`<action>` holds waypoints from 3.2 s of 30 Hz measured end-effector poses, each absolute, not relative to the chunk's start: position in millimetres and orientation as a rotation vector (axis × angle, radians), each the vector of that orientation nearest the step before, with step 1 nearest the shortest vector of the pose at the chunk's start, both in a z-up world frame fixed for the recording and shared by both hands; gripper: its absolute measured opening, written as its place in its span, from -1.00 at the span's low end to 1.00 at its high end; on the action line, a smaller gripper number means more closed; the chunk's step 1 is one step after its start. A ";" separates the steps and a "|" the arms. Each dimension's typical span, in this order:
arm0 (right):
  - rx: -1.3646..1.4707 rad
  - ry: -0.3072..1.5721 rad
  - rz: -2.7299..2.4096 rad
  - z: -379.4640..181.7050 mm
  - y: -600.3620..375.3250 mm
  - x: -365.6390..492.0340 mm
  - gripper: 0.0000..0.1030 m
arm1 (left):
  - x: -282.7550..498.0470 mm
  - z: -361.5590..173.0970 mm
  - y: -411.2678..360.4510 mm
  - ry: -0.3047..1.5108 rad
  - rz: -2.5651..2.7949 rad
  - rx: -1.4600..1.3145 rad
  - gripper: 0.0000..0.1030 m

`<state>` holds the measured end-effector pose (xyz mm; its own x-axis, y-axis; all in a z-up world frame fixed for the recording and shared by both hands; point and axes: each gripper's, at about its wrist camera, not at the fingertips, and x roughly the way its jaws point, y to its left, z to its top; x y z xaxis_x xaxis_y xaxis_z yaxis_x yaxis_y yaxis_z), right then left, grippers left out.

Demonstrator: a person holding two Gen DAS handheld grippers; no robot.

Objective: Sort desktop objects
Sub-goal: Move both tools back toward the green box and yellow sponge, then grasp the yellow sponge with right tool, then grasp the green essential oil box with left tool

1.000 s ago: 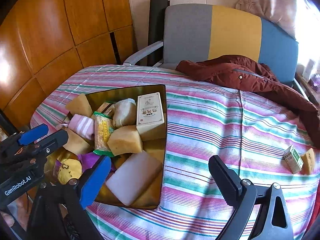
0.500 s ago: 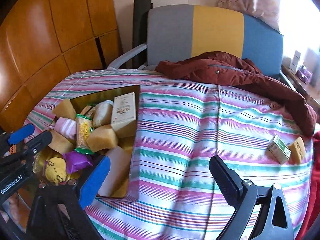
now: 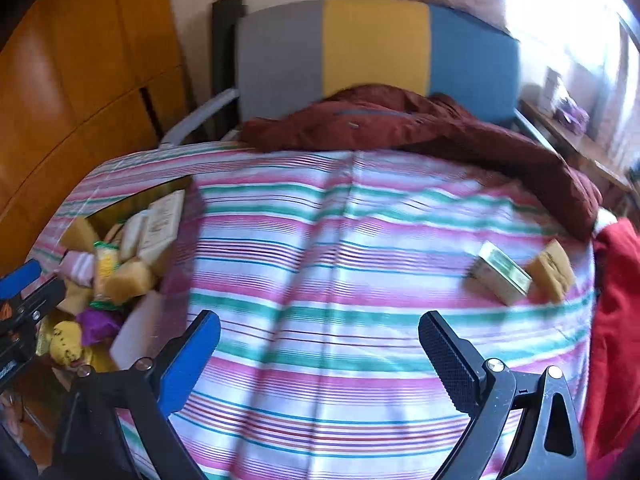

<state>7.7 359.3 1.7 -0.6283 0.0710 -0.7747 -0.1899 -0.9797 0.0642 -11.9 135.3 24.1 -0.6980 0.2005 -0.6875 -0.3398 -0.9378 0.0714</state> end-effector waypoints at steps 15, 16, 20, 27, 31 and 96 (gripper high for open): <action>-1.141 0.510 2.356 -4.0 544.8 50.0 0.95 | -10.9 22.6 237.3 0.350 2.393 -0.989 0.25; -1.144 0.491 2.334 -6.6 559.3 48.5 0.95 | -11.2 21.5 244.0 0.362 2.383 -0.988 0.25; -1.184 0.425 2.304 -19.7 598.8 35.7 0.98 | -16.2 17.2 274.4 0.371 2.329 -1.003 0.25; -1.270 0.351 2.330 -48.8 627.0 2.1 0.99 | -20.0 12.0 322.5 0.429 2.269 -1.004 0.25; -1.311 0.294 2.338 -62.7 632.3 -9.3 0.99 | -22.9 5.3 344.3 0.470 2.253 -1.006 0.25; -1.290 0.542 2.262 -68.1 672.5 3.8 0.19 | -57.8 -70.6 541.1 0.664 1.861 -1.045 0.64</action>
